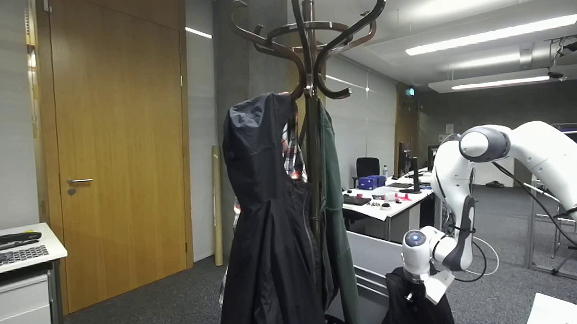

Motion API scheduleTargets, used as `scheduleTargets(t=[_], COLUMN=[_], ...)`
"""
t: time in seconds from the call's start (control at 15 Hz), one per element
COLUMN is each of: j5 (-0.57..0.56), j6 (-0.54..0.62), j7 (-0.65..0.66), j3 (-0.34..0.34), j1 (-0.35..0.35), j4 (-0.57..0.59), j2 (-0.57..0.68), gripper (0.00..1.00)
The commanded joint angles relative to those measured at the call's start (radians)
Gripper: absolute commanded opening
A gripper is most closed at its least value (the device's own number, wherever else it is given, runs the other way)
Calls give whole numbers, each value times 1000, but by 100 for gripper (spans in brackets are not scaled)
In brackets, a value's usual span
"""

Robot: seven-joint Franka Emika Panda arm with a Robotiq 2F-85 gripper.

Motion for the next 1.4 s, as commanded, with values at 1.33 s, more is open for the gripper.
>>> scheduleTargets(t=[1.33], j5=[-39], j6=[-7], j7=[-7], j3=[-70], j1=[-1], j4=[-138], j2=[-478], gripper=[2])
